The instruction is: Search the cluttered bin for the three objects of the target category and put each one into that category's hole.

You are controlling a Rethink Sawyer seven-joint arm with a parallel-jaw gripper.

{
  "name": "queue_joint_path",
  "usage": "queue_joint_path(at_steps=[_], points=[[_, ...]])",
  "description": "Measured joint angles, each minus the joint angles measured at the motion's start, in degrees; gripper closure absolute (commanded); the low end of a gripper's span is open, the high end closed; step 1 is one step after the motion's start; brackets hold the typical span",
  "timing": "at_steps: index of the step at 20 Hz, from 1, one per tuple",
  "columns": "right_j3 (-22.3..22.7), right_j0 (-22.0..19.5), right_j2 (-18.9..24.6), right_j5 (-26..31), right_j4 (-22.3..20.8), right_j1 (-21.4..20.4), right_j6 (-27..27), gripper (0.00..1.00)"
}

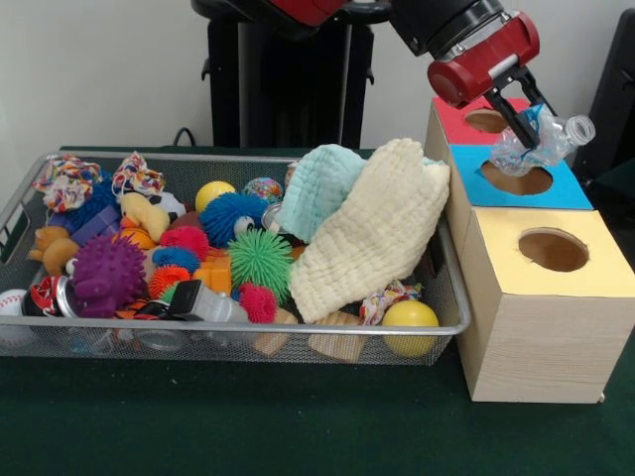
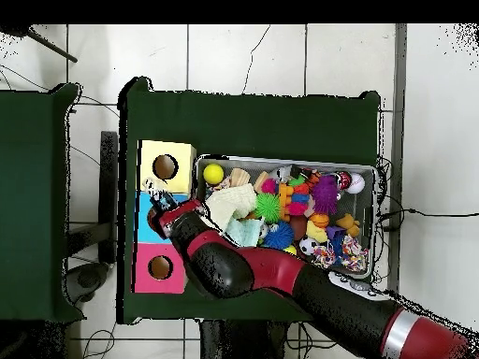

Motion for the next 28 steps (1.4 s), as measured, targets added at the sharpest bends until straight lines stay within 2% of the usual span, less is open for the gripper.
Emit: queue_joint_path(at_steps=[17,28], points=[[0.2,1.4,-0.3,0.0,0.0,0.8,0.0,1.0],[0.6,1.4,-2.7,-0.1,-0.9,3.8,0.0,1.0]])
